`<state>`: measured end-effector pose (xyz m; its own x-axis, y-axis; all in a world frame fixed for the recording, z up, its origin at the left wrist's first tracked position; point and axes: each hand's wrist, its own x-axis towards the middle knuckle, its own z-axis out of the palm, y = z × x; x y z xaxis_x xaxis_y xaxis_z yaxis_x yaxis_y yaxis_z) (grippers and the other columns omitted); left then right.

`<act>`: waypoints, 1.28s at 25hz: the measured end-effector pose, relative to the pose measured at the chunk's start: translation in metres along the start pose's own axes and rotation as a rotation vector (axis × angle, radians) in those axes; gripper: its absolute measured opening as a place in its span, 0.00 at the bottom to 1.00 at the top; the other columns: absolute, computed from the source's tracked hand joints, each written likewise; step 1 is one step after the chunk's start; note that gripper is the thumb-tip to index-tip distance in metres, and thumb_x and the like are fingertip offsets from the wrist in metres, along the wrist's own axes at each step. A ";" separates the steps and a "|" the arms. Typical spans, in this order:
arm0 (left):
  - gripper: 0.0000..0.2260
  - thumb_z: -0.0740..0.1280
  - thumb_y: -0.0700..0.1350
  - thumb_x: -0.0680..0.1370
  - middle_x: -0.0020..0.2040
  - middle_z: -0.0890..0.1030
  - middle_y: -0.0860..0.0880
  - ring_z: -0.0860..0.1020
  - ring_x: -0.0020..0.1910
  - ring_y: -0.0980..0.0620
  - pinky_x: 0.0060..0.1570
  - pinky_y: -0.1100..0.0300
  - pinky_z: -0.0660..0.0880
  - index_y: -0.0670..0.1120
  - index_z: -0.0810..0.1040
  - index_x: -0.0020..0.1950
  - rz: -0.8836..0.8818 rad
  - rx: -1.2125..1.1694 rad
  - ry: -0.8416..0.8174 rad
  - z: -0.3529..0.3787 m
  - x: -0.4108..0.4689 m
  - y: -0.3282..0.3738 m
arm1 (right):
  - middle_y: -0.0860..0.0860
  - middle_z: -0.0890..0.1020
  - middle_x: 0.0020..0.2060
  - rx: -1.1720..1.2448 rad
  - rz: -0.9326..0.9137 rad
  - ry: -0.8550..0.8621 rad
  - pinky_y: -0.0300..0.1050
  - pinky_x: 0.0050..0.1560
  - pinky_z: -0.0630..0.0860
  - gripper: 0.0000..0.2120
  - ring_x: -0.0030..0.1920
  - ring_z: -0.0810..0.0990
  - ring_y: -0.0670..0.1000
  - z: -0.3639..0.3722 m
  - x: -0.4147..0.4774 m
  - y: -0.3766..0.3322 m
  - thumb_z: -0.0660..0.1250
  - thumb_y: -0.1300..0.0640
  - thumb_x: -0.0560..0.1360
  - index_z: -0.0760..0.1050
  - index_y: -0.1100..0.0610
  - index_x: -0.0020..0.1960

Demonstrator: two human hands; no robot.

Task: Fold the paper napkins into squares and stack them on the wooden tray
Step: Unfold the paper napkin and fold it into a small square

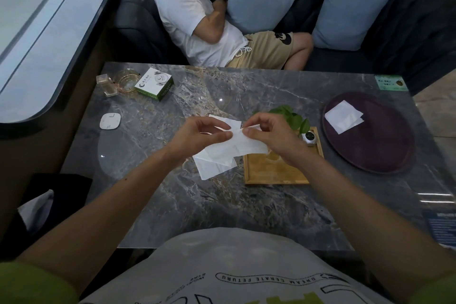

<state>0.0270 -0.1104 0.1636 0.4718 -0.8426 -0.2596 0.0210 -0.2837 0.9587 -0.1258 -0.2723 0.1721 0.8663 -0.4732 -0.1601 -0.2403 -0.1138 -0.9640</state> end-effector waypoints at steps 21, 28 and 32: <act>0.07 0.72 0.43 0.75 0.45 0.85 0.37 0.82 0.41 0.44 0.41 0.55 0.77 0.39 0.84 0.46 0.027 0.044 -0.055 0.006 -0.001 -0.004 | 0.60 0.84 0.45 -0.076 -0.014 0.027 0.55 0.45 0.77 0.03 0.42 0.80 0.57 0.003 -0.001 0.005 0.71 0.53 0.74 0.82 0.51 0.45; 0.06 0.72 0.40 0.74 0.44 0.85 0.38 0.82 0.42 0.48 0.40 0.61 0.78 0.37 0.84 0.47 0.025 0.016 -0.038 0.000 -0.003 -0.007 | 0.51 0.82 0.37 -0.104 -0.005 0.097 0.40 0.39 0.74 0.03 0.37 0.78 0.44 -0.005 0.002 0.002 0.71 0.52 0.74 0.82 0.46 0.42; 0.04 0.72 0.39 0.75 0.43 0.85 0.41 0.83 0.41 0.50 0.41 0.60 0.80 0.39 0.84 0.46 0.018 -0.005 -0.039 -0.002 -0.004 -0.010 | 0.51 0.84 0.39 -0.091 -0.017 0.114 0.39 0.39 0.75 0.05 0.38 0.79 0.44 -0.012 0.003 -0.002 0.72 0.53 0.74 0.82 0.45 0.41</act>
<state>0.0264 -0.1036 0.1552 0.4373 -0.8648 -0.2468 0.0175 -0.2663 0.9637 -0.1282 -0.2838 0.1765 0.8165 -0.5659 -0.1139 -0.2691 -0.1987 -0.9424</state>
